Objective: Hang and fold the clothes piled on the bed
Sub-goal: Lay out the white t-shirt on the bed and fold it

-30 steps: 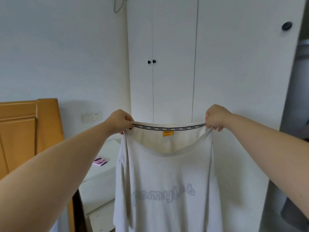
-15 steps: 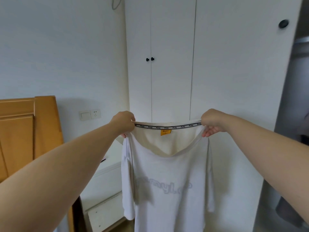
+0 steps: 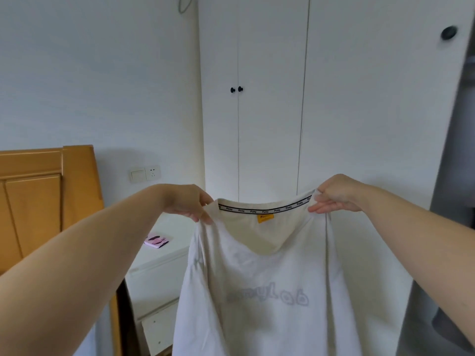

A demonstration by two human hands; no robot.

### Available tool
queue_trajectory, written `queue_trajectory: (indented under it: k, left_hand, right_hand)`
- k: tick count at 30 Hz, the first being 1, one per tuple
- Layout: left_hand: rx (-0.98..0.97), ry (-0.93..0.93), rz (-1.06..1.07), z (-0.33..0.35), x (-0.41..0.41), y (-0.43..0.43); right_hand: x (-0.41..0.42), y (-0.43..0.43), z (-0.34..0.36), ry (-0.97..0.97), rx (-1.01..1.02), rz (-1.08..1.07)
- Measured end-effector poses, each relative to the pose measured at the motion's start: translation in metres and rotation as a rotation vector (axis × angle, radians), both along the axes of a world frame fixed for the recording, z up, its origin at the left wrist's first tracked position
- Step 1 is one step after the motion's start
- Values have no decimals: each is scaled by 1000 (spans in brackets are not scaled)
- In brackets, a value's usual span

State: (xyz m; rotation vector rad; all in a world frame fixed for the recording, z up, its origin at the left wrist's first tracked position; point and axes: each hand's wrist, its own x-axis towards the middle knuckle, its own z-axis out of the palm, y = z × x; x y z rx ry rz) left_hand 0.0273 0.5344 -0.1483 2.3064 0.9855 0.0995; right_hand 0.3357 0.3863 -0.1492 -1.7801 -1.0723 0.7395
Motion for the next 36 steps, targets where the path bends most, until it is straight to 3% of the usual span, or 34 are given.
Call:
queue_trajectory:
  k: [3,10,14,21,24,26,29,33,36]
  left_hand:
    - [248,150,46,-9,-2,0]
    - [248,33,96,-32,-18,8]
    - [235,-63,145,-41,-22,14]
    - [526,-244,346,-39,-14,18]
    - [431,-186,278,-31,-25,20]
    - [339,-78,165,-26,-36,18]
    - [351,83,113,-25,-48,17]
    - [532,70,379,-21,-60,18]
    - [536,-82,595,-15,-77,13]
  right_hand:
    - [-7,11,-5,-109,8,-28]
    - [-19,22,-1,-534,31,-73]
    - [-18,23,-3,-504,54,-49]
    - [-17,12,-15,-227,-59,116]
    - [-7,5,-18,-62,-104,241]
    - [-2,5,-25,-199,-209,215]
    - [-15,15,-35,-650,-245,-8]
    - [-51,30,-41,-546,-47,-198]
    - [-80,42,-34,-400,58,-224]
